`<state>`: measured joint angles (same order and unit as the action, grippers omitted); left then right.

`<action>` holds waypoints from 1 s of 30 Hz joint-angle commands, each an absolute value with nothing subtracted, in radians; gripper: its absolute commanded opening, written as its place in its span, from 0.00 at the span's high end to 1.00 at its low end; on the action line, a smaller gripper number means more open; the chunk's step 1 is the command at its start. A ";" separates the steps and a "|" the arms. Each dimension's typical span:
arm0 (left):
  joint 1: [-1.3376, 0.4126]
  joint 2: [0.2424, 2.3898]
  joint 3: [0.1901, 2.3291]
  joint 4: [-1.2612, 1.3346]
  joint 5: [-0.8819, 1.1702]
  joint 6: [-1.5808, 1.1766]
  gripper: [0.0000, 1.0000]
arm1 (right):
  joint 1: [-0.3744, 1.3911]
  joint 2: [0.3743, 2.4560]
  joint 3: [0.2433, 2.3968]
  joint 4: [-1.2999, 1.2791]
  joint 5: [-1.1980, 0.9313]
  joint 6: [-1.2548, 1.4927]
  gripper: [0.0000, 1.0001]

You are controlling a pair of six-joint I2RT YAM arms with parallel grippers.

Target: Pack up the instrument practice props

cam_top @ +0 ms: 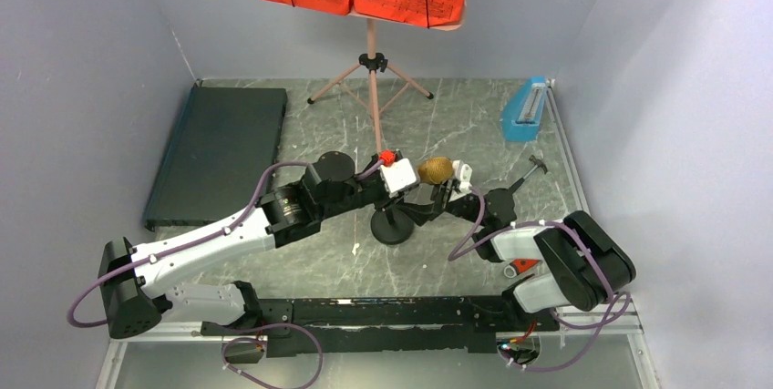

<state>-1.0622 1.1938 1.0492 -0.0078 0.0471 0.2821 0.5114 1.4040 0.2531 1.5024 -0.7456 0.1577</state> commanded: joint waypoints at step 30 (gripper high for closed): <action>-1.067 1.193 1.111 0.012 0.090 0.245 0.91 | 0.506 1.458 0.267 1.710 -0.830 0.187 1.00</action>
<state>-1.0588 1.1950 1.0527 -0.0078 0.0483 0.2718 0.5098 1.4406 0.2626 1.5291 -0.8135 0.1925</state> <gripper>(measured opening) 0.417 0.466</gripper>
